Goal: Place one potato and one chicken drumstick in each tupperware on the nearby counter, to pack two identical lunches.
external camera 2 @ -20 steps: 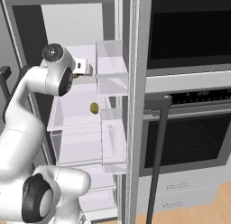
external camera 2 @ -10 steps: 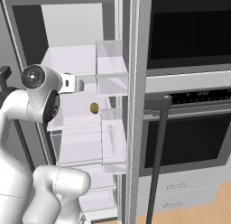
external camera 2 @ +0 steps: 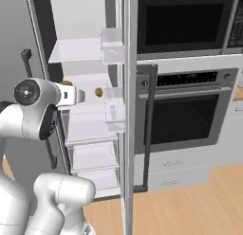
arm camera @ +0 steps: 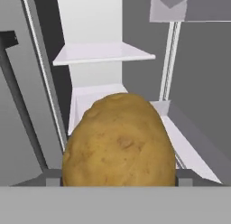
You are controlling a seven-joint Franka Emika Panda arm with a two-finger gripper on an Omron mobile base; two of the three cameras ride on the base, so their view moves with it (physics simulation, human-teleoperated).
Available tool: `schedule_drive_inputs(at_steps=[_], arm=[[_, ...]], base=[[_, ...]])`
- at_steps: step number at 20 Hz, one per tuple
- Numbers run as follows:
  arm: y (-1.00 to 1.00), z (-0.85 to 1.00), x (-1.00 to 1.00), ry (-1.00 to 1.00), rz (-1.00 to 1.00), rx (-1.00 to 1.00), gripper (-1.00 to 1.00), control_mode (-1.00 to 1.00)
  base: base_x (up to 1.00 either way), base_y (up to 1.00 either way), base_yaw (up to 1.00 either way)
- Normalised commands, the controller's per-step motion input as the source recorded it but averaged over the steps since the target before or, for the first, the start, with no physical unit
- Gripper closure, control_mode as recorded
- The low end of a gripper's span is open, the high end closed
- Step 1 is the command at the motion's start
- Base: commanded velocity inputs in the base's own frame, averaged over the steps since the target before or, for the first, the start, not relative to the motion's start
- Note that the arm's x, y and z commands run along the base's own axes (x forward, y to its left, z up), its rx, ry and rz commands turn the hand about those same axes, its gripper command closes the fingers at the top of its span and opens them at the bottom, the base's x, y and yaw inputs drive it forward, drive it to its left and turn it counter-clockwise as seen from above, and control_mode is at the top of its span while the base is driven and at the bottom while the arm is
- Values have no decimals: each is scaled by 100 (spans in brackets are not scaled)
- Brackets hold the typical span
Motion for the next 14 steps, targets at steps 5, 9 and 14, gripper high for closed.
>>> schedule_drive_inputs(at_steps=[5, 9, 14], arm=[[0, 0, 0, 0, 0, 0, 100, 100], [0, 0, 0, 0, 0, 0, 100, 100], [0, 0, 0, 0, 0, 0, 100, 100]], base=[[-96, -51, -28], [-33, -62, -53], [-1, -62, -61]])
